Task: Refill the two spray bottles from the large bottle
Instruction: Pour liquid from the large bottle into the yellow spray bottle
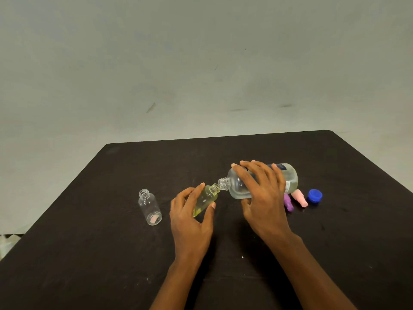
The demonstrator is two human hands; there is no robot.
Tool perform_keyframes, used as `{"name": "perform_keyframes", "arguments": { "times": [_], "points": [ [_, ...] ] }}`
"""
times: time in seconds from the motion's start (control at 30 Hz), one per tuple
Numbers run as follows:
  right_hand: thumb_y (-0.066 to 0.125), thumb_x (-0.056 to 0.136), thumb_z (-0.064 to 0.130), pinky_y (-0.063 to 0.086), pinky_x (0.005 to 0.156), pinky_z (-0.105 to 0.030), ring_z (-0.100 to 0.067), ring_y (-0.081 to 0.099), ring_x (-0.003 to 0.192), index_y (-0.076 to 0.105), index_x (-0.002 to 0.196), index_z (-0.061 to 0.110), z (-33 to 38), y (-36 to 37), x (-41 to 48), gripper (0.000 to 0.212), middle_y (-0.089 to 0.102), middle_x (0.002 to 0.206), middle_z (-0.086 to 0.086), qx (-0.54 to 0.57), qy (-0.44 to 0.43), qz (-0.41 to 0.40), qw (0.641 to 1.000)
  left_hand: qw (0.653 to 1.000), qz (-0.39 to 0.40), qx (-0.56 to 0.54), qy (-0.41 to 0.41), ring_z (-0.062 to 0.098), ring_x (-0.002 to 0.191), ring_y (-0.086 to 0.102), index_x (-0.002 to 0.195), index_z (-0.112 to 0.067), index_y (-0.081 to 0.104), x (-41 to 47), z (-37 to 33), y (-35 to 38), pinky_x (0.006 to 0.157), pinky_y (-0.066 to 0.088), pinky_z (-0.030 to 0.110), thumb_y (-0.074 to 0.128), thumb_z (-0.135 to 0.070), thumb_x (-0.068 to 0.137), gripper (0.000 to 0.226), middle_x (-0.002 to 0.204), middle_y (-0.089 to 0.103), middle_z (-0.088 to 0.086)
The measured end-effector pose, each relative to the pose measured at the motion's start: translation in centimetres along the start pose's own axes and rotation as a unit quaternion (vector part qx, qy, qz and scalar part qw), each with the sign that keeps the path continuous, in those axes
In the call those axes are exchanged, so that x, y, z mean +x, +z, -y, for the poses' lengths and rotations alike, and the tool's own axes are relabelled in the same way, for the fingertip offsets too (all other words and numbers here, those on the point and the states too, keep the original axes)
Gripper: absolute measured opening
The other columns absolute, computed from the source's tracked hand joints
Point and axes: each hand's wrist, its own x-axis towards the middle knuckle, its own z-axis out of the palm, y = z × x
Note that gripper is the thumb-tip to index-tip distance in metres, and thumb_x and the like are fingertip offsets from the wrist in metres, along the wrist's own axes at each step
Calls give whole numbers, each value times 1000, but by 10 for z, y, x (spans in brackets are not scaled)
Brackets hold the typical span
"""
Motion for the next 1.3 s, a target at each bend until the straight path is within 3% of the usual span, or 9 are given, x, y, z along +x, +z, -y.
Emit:
{"name": "perform_keyframes", "arguments": {
  "times": [0.3,0.67,0.8,1.3],
  "points": [
    [79,53,-8,11,117,-35,-21,44,125,51,129,24,1,0,0,87,59,128,-2,1,1,-5,1000,1000,-1,-1,2,1,109,47,121,-27,64,1,-3,0,90,48,36,68,-27,75,46,111,56,-11],
    [81,52,-7,9,117,-34,-20,42,127,48,131,25,0,-1,1,91,58,129,-3,-2,2,4,1000,1000,1,3,0,1,111,46,121,-27,64,0,-1,0,91,47,33,77,-16,77,48,112,56,-10],
    [80,52,-8,9,117,-34,-21,43,127,49,130,24,1,-2,1,90,58,129,-3,-1,2,4,1000,1000,-3,4,1,1,110,46,121,-27,64,1,-2,0,91,46,30,73,-22,77,46,112,55,-10],
    [80,53,-7,11,117,-37,-21,43,127,50,131,24,1,-1,0,89,58,129,-3,-5,0,1,1000,1000,-1,7,1,1,109,46,121,-25,64,1,-2,0,92,47,32,78,-13,76,49,112,56,-8]
  ]
}}
